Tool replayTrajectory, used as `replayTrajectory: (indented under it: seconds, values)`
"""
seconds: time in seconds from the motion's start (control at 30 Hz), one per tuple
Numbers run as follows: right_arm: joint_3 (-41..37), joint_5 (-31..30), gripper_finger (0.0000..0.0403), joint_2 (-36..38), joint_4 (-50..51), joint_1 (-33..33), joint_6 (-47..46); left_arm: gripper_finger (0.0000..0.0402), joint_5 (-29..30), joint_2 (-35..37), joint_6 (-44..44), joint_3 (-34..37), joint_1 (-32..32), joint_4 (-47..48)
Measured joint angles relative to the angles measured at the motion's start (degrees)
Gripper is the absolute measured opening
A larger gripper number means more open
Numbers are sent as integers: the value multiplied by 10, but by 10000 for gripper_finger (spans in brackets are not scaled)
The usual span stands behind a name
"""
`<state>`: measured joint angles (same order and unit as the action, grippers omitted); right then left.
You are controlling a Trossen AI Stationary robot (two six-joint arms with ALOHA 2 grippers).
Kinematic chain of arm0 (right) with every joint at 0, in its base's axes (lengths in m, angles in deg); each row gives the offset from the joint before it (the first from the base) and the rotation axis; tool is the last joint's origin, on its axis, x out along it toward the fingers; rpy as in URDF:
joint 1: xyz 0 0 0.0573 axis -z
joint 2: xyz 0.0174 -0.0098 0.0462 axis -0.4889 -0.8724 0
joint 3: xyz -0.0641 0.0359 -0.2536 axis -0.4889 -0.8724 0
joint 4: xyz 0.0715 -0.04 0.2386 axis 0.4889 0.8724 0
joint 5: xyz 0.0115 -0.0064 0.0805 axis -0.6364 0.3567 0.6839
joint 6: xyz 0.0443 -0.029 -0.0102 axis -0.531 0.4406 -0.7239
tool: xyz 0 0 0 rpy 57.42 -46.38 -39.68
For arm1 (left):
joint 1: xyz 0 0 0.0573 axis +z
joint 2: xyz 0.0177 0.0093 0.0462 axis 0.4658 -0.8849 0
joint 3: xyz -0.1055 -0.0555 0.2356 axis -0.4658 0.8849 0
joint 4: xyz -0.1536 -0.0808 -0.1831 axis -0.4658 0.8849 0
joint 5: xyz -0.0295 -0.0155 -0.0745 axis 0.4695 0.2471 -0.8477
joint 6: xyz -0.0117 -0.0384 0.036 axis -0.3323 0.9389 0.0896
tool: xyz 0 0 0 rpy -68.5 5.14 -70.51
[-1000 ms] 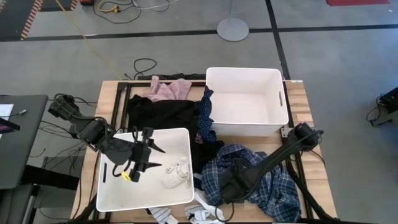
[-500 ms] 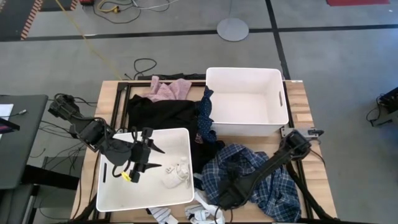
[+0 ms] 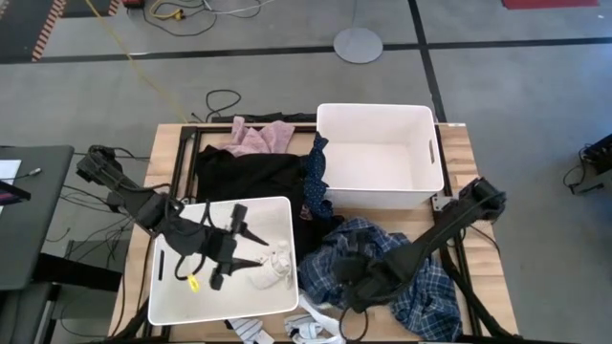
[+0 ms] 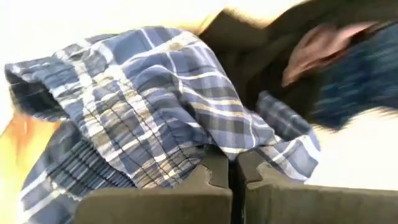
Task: Sort clothes
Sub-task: Put the blue pajamas into the top laundry bin
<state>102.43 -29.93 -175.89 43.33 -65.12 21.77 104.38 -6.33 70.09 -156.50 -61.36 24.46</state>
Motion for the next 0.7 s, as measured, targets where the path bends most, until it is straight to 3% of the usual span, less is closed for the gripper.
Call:
replayTrajectory:
  seconds: [0.37, 0.7]
  values:
    - [1, -108, 0, 89, -192, -2, 207, 282, -115, -85, -27, 4, 91, -113]
    - [1, -111, 0, 105, -306, 13, 389, 329, -273, -145, -15, 3, 159, -212]
